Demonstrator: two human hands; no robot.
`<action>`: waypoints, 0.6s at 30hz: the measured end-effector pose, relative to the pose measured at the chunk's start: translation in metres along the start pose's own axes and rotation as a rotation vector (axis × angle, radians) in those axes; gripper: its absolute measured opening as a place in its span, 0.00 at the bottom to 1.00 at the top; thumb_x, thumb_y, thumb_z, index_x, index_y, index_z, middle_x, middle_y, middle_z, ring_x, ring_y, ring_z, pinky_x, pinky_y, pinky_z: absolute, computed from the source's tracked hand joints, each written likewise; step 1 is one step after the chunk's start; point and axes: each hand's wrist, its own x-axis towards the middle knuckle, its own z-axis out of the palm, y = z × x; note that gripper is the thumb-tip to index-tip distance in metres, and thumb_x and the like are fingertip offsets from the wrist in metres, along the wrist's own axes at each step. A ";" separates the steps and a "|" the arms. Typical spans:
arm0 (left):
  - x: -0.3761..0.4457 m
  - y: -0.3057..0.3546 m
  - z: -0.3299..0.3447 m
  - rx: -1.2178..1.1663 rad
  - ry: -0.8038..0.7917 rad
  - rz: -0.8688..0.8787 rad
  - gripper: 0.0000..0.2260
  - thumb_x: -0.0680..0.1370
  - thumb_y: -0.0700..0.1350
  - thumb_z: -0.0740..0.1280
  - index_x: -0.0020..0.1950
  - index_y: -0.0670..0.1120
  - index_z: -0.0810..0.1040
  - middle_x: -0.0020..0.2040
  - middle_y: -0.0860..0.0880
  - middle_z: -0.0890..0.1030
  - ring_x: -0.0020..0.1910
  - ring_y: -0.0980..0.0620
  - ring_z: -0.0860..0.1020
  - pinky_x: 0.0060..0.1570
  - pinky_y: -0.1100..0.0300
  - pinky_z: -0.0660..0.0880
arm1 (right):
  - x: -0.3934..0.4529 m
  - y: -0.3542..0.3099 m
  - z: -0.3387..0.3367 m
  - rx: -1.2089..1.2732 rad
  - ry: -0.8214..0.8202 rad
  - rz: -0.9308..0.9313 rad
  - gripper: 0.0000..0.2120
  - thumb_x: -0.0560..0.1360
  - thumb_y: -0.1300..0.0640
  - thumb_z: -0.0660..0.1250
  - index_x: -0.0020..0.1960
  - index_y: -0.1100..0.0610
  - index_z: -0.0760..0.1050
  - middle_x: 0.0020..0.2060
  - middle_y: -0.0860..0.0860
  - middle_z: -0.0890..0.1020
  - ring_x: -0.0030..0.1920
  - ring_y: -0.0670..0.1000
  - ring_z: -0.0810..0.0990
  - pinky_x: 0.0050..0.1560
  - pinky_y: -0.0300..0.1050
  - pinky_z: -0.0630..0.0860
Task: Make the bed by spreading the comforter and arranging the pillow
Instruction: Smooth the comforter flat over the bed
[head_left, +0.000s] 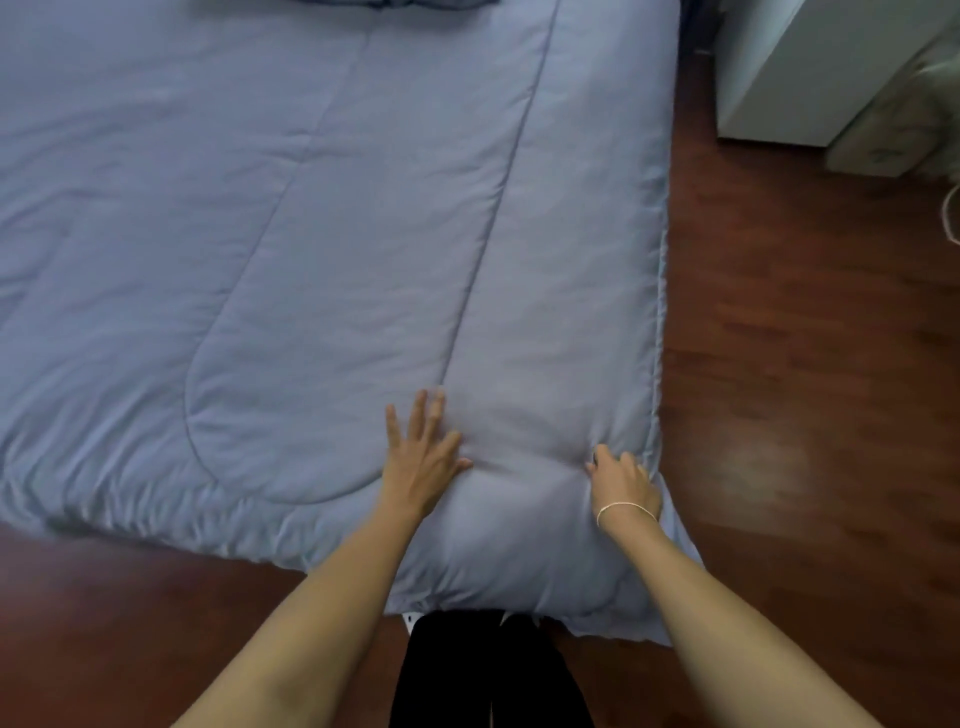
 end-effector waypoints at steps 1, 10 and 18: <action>0.000 0.003 0.004 0.017 0.018 0.035 0.13 0.74 0.58 0.57 0.43 0.51 0.74 0.74 0.39 0.63 0.74 0.38 0.58 0.65 0.29 0.53 | 0.000 0.000 0.002 -0.025 0.026 -0.021 0.13 0.81 0.49 0.54 0.60 0.53 0.70 0.57 0.58 0.75 0.59 0.61 0.74 0.53 0.53 0.73; -0.011 0.026 0.003 -0.026 0.051 0.155 0.08 0.73 0.53 0.60 0.43 0.49 0.72 0.75 0.42 0.63 0.75 0.41 0.58 0.66 0.32 0.55 | -0.015 0.039 0.020 -0.066 0.199 -0.119 0.06 0.78 0.56 0.62 0.50 0.58 0.76 0.44 0.59 0.80 0.47 0.63 0.78 0.41 0.54 0.74; -0.054 -0.025 0.011 -0.130 -0.138 -0.114 0.32 0.79 0.64 0.42 0.77 0.45 0.56 0.77 0.47 0.56 0.75 0.45 0.58 0.68 0.36 0.60 | -0.009 0.039 0.018 -0.062 0.275 0.003 0.06 0.77 0.55 0.63 0.51 0.56 0.75 0.50 0.59 0.77 0.51 0.62 0.75 0.47 0.53 0.71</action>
